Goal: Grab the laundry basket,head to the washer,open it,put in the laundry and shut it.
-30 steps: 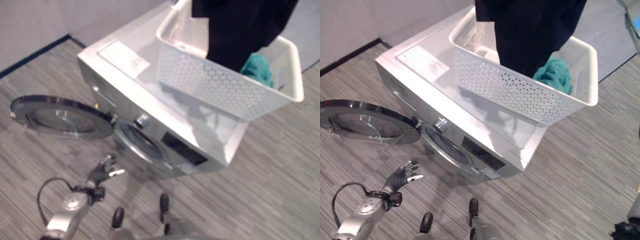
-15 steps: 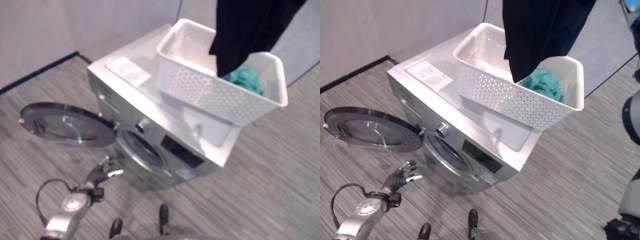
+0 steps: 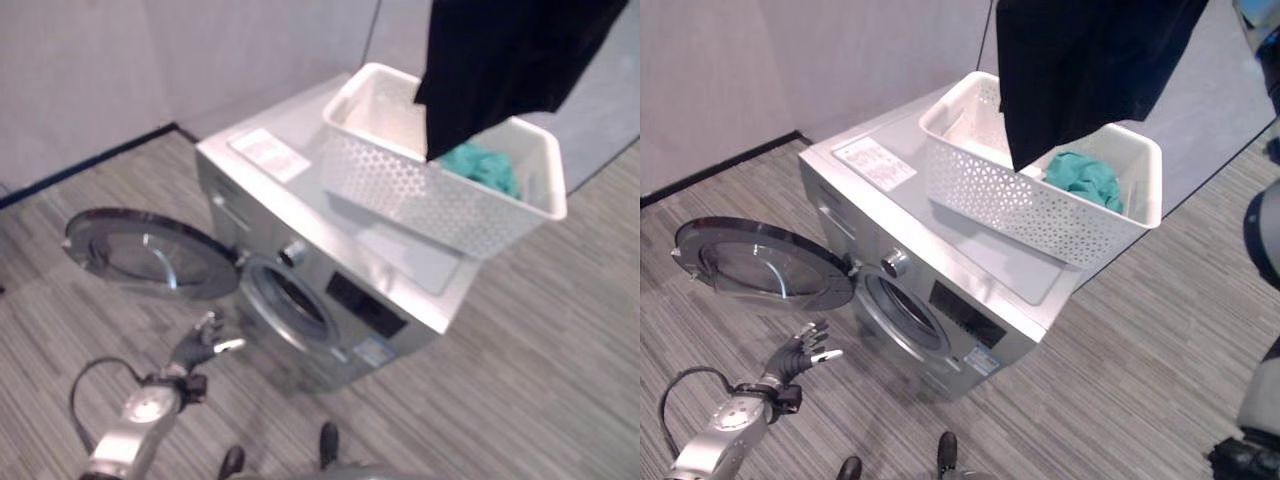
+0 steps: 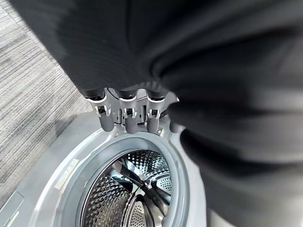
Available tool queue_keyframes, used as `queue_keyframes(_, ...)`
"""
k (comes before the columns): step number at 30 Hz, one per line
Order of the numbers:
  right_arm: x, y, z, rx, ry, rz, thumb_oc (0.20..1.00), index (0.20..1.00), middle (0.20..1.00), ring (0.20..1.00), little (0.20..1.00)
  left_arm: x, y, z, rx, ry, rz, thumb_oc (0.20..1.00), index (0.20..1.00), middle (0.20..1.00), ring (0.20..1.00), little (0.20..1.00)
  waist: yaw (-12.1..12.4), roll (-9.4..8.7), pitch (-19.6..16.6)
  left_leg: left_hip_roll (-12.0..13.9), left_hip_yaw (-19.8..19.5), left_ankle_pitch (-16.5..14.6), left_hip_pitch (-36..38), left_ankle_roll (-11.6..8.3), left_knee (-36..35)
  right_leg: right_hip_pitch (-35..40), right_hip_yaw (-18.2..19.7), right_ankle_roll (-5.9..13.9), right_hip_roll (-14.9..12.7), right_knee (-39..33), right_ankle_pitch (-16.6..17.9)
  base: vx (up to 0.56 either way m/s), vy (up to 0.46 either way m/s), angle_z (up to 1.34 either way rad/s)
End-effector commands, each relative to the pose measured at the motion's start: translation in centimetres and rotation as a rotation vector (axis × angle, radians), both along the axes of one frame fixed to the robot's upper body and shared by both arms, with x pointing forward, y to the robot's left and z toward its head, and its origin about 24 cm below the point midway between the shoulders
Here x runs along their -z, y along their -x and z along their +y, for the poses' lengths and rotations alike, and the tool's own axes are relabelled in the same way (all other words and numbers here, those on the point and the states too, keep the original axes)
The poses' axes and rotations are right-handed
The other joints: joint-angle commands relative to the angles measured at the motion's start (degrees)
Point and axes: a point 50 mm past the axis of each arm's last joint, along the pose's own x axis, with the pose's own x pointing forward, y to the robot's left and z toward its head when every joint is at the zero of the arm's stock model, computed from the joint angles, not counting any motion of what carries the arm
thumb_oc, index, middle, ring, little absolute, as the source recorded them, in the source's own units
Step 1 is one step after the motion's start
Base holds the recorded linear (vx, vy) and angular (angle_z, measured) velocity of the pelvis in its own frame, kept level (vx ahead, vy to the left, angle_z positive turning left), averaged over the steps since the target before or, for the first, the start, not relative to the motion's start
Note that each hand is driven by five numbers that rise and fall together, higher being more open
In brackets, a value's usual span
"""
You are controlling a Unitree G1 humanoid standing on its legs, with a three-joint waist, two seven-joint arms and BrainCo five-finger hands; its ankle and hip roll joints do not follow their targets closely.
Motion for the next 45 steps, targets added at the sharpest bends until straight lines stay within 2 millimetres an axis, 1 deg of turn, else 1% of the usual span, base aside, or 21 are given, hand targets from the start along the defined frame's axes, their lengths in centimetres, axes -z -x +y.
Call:
queue_keyframes(1, -6.4, 7.3, -2.7, 0.055, -0.107, -0.317, 0.2, 0.2, 0.2, 0.2, 0.2, -3.9, -3.0, 0.1, 0.029, -0.095, -0.221, 1.0, 1.0, 1.0, 1.0, 1.0, 2.1, -1.73, -1.6, 1.4, 4.1, -3.4, 8.8, 4.13, 1.5, -1.4, 1.6, 7.14, -4.4, 7.6, -4.9, -0.01, 0.064, -0.02)
queue_keyframes(5, -6.1, 7.5, -2.5, 0.03, -0.099, -0.342, 0.2, 0.2, 0.2, 0.2, 0.2, -4.2, -2.9, 0.2, 0.015, -0.107, -0.244, 1.0, 1.0, 1.0, 1.0, 1.0, 2.2, -2.1, -1.7, 0.5, 4.6, -5.3, 9.5, 4.72, 3.3, -0.6, 2.4, 7.62, -5.1, 7.6, -4.1, -0.04, 0.077, -0.04)
queue_keyframes(6, -5.8, 7.2, -2.2, 0.006, -0.095, -0.338, 0.2, 0.2, 0.2, 0.2, 0.2, -4.2, -2.8, 0.1, 0.01, -0.104, -0.253, 1.0, 1.0, 1.0, 1.0, 1.0, 2.1, -2.06, -1.6, -0.2, 5.5, -6.6, 9.9, 5.12, 4.0, -0.6, 3.1, 8.18, -5.7, 7.4, -3.0, -0.05, 0.093, -0.12)
queue_keyframes(10, -5.2, 6.6, -1.7, -0.038, -0.102, -0.317, 0.2, 0.2, 0.2, 0.2, 0.2, -4.2, -2.7, 0.3, 0.001, -0.118, -0.256, 1.0, 1.0, 1.0, 1.0, 1.0, 2.2, -2.18, -1.0, -1.5, 7.2, -8.6, 10.3, 5.89, 5.6, -1.0, 4.4, 9.13, -6.8, 6.8, -0.9, -0.08, 0.112, -0.2)
queue_keyframes(14, -4.7, 6.2, -0.9, -0.083, -0.097, -0.299, 0.2, 0.2, 0.2, 0.2, 0.2, -4.3, -2.5, 0.4, 0.001, -0.126, -0.263, 1.0, 1.0, 1.0, 1.0, 1.0, 2.2, -2.31, 0.1, -4.0, 8.6, -11.1, 10.2, 7.3, 8.7, -1.5, 6.0, 10.37, -8.8, 6.1, 1.6, -0.1, 0.154, -0.33)
queue_keyframes(16, -4.2, 5.8, -0.8, -0.098, -0.099, -0.288, 0.2, 0.2, 0.2, 0.2, 0.2, -4.2, -2.5, 0.2, 0.006, -0.125, -0.261, 1.0, 1.0, 1.0, 1.0, 1.0, 2.1, -2.61, 1.1, -5.9, 9.1, -12.3, 9.8, 8.42, 10.7, -1.7, 6.7, 11.11, -10.2, 5.9, 2.6, -0.12, 0.179, -0.23)
queue_keyframes(20, -3.8, 5.5, -0.7, -0.102, -0.098, -0.278, 0.2, 0.2, 0.2, 0.2, 0.2, -4.2, -2.6, 0.1, 0.017, -0.133, -0.259, 1.0, 1.0, 1.0, 1.0, 1.0, 1.8, -3.05, 2.1, -8.2, 9.5, -13.4, 10.0, 9.62, 11.9, -1.7, 7.2, 11.92, -11.8, 5.8, 3.8, -0.1, 0.141, -0.11)
queue_keyframes(22, -2.9, 4.7, -0.5, -0.111, -0.097, -0.247, 0.2, 0.2, 0.2, 0.2, 0.2, -4.0, -2.5, 0.1, 0.018, -0.126, -0.251, 1.0, 1.0, 1.0, 1.0, 1.0, 1.7, -2.88, 2.9, -10.5, 9.8, -13.7, 10.2, 11.32, 12.0, -2.1, 7.1, 12.06, -13.2, 6.3, 4.8, -0.13, 0.181, -0.1)
queue_keyframes(24, -2.7, 4.5, -0.3, -0.12, -0.096, -0.241, 0.2, 0.2, 0.2, 0.2, 0.2, -3.9, -2.5, 0.1, 0.016, -0.127, -0.246, 1.0, 1.0, 1.0, 1.0, 1.0, 1.8, -2.9, 3.1, -10.9, 10.2, -13.5, 10.7, 11.72, 11.6, -2.4, 7.0, 12.08, -13.4, 6.7, 5.0, -0.08, 0.112, -0.14)
queue_keyframes(25, -2.5, 4.3, 0.1, -0.137, -0.099, -0.233, 0.2, 0.2, 0.2, 0.2, 0.2, -3.9, -2.4, 0.2, 0.009, -0.127, -0.246, 1.0, 1.0, 1.0, 1.0, 1.0, 1.9, -2.65, 3.7, -11.3, 10.4, -13.2, 10.8, 12.16, 11.6, -3.0, 6.5, 12.01, -13.6, 8.0, 6.1, -0.1, 0.128, -0.27)
queue_keyframes(27, -2.1, 3.9, 1.5, -0.188, -0.077, -0.221, 0.2, 0.2, 0.2, 0.2, 0.2, -3.9, -2.5, 0.4, -0.01, -0.119, -0.245, 1.0, 1.0, 1.0, 1.0, 1.0, 2.3, -1.12, 4.2, -11.4, 11.0, -12.6, 10.6, 13.16, 11.2, -2.6, 4.1, 11.18, -12.9, 11.0, 3.6, -0.14, 0.13, -0.47)
queue_keyframes(28, -2.1, 3.9, 1.5, -0.189, -0.076, -0.221, 0.2, 0.2, 0.2, 0.2, 0.2, -3.9, -2.5, 0.4, -0.011, -0.119, -0.245, 1.0, 1.0, 1.0, 1.0, 1.0, 2.2, -1.09, 4.3, -11.3, 11.0, -12.6, 10.7, 13.15, 11.1, -2.6, 4.1, 11.12, -12.9, 11.4, 3.3, -0.17, 0.099, -0.59)
queue_keyframes(31, -1.8, 3.7, 2.9, -0.255, -0.07, -0.217, 0.2, 0.2, 0.2, 0.2, 0.2, -4.0, -2.7, 0.5, -0.018, -0.119, -0.253, 1.0, 1.0, 1.0, 1.0, 1.0, 2.5, -0.21, 4.2, -11.6, 11.6, -10.7, 9.3, 13.86, 10.5, -1.6, 3.6, 9.62, -11.5, 14.9, 0.0, -0.18, 0.071, -0.42)
queue_keyframes(33, -1.5, 3.8, 4.5, -0.338, -0.057, -0.224, 0.2, 0.2, 0.2, 0.2, 0.2, -5.1, -3.1, 0.8, -0.031, -0.133, -0.308, 1.0, 1.0, 1.0, 1.0, 1.0, 3.6, 0.54, 3.5, -11.6, 13.0, -8.7, 7.4, 14.31, 9.9, -0.2, 2.3, 8.56, -10.4, 17.9, -3.4, -0.2, 0.067, -0.44)
queue_keyframes(35, -1.4, 3.8, 4.8, -0.355, -0.052, -0.225, 0.2, 0.2, 0.2, 0.2, 0.2, -5.5, -3.1, 0.9, -0.032, -0.139, -0.321, 1.0, 1.0, 1.0, 1.0, 1.0, 3.8, 0.58, 3.2, -11.6, 13.4, -8.5, 7.1, 14.36, 9.6, -0.2, 2.1, 8.29, -10.1, 18.8, -4.5, -0.1, 0.021, -0.24)
queue_keyframes(37, -1.1, 4.1, 6.0, -0.419, -0.037, -0.242, 0.2, 0.2, 0.2, 0.2, 0.2, -7.9, -3.6, 1.0, -0.034, -0.166, -0.44, 1.0, 1.0, 1.0, 1.0, 1.0, 5.3, 1.21, 2.6, -11.2, 14.7, -6.8, 5.6, 14.51, 9.1, 1.2, -0.6, 7.35, -9.8, 22.0, -7.1, -0.15, 0.031, -0.15)
queue_keyframes(38, -1.1, 4.1, 6.1, -0.42, -0.037, -0.242, 0.2, 0.2, 0.2, 0.2, 0.2, -7.9, -3.5, 1.0, -0.035, -0.167, -0.44, 1.0, 1.0, 1.0, 1.0, 1.0, 5.3, 1.13, 2.6, -11.2, 14.7, -6.8, 5.6, 14.47, 9.0, 1.1, -0.6, 7.3, -9.8, 22.3, -7.3, -0.09, 0.008, -0.17)
queue_keyframes(40, -1.1, 4.2, 7.0, -0.456, -0.03, -0.25, 0.2, 0.2, 0.2, 0.2, 0.2, -9.3, -3.7, 0.9, -0.032, -0.176, -0.505, 1.0, 1.0, 1.0, 1.0, 1.0, 6.0, 1.32, 2.4, -11.1, 15.4, -6.2, 4.9, 14.52, 8.8, 2.4, -2.0, 6.84, -9.6, 24.8, -9.6, -0.11, 0.001, -0.27)
queue_keyframes(42, -1.1, 4.8, 8.0, -0.487, -0.006, -0.271, 0.2, 0.2, 0.2, 0.2, 0.2, -10.8, -3.9, 0.8, -0.021, -0.19, -0.568, 1.0, 1.0, 1.0, 1.0, 1.0, 6.8, 1.17, 2.2, -11.1, 16.3, -5.1, 3.8, 14.48, 8.7, 3.4, -3.2, 6.57, -9.8, 26.9, -10.4, -0.16, -0.049, -0.33)
queue_keyframes(43, -1.0, 4.9, 8.9, -0.517, 0.0, -0.274, 0.2, 0.2, 0.2, 0.2, 0.2, -11.7, -4.0, 0.6, -0.014, -0.186, -0.612, 1.0, 1.0, 1.0, 1.0, 1.0, 7.9, 0.82, 1.8, -11.3, 16.8, -4.7, 2.8, 14.48, 8.9, 5.4, -4.2, 6.58, -10.1, 28.3, -10.9, -0.15, -0.104, -0.41)
queue_keyframes(45, -1.1, 4.9, 9.1, -0.528, -0.004, -0.274, 0.2, 0.2, 0.2, 0.2, 0.2, -12.0, -4.1, 0.5, -0.009, -0.185, -0.626, 1.0, 1.0, 1.0, 1.0, 1.0, 8.4, 0.5, 1.4, -11.4, 17.1, -3.9, 2.0, 14.27, 8.9, 6.2, -4.5, 6.5, -10.0, 27.9, -10.4, -0.14, -0.124, -0.19)
